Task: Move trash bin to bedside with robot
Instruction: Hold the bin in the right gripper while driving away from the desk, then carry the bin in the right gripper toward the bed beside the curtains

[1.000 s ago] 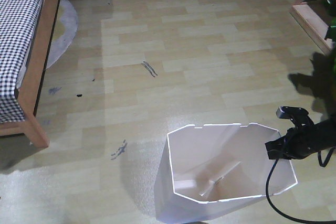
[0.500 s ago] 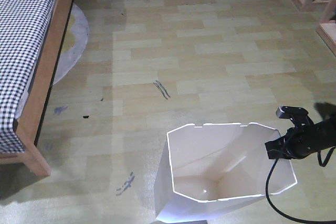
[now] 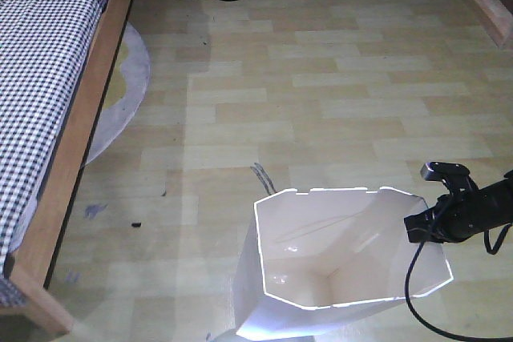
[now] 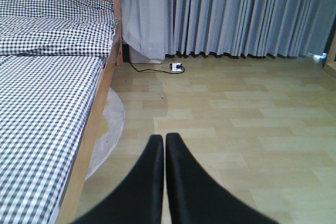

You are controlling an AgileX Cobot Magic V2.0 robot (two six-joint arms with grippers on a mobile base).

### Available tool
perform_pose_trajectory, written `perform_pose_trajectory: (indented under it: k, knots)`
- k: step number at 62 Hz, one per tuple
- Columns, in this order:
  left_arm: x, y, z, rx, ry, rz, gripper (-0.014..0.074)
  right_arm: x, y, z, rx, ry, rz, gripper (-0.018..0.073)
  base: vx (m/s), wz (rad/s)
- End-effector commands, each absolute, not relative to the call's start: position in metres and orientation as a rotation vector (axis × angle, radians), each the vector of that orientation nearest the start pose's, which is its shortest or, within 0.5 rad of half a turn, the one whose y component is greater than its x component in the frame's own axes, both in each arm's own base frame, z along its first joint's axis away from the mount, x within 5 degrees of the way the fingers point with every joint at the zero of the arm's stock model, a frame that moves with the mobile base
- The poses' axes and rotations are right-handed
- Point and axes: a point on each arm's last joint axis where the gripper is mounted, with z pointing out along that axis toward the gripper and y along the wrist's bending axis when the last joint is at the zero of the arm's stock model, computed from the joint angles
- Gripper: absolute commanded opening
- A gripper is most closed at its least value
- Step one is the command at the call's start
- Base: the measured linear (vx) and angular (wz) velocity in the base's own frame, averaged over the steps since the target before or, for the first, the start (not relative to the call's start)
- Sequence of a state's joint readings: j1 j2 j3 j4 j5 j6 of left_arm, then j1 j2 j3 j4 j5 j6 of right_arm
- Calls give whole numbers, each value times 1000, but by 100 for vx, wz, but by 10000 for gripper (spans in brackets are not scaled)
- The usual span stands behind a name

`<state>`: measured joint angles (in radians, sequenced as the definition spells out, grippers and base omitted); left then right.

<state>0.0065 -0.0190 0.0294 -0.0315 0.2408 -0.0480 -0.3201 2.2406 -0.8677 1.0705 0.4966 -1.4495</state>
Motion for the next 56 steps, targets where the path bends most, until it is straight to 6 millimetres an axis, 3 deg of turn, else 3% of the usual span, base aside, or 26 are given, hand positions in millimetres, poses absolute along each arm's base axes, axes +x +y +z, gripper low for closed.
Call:
perform_pose_trajectory:
  k: [1, 56]
  knots:
    - [56, 0, 179, -75, 1683, -71, -6, 304, -48, 33, -138, 2785, 786, -6, 45, 2]
    - [56, 0, 179, -75, 1683, -71, -6, 304, -48, 33, -138, 2785, 786, -6, 46, 1]
